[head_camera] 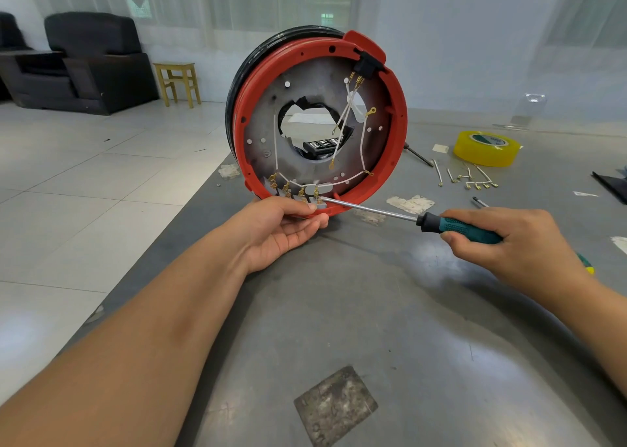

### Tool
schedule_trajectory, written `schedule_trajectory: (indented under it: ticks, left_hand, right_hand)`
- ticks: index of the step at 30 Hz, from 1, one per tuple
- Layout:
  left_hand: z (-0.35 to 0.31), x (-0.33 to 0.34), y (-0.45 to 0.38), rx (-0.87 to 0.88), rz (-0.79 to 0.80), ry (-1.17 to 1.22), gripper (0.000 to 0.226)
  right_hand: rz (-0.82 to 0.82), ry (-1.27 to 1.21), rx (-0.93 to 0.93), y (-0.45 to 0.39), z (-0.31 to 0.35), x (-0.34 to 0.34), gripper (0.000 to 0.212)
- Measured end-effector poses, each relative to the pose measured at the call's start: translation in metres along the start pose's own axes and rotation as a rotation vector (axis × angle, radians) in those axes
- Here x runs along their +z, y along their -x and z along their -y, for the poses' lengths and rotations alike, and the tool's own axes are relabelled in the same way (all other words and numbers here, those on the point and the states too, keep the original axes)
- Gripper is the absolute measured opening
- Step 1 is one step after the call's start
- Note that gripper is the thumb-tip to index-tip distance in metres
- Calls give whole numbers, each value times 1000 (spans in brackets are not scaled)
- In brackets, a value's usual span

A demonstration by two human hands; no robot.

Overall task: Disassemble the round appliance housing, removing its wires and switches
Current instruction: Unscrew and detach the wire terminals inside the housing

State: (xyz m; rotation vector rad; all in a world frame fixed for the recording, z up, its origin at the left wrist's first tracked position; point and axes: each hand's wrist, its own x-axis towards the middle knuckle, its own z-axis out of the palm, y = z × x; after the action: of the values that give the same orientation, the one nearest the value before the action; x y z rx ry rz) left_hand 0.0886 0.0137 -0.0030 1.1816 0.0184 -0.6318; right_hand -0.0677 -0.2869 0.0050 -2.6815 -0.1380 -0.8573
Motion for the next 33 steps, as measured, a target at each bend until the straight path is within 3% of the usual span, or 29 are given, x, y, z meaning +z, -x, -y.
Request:
schedule_trajectory:
  ticks: [7,11,24,28,33]
  left_hand:
    - [0,0,1,-3,-13,20,15]
    - [-1,-1,0,-2,-4,13,27]
    - [-1,1,2,7,-13,10,32]
    - [0,0,1,4,-8,7,31]
    - [1,-1,0,-4,-2,10,26]
  right_hand:
    - [-38,78,-81,0,-6,2,41]
    - [-61,118,-115,0,-7,3,45]
    - [-73,201,-159,-1,-5,2,44]
    - [-42,147,-114,-1,-5,1,38]
    - [51,-134,61,1,4,-5,29]
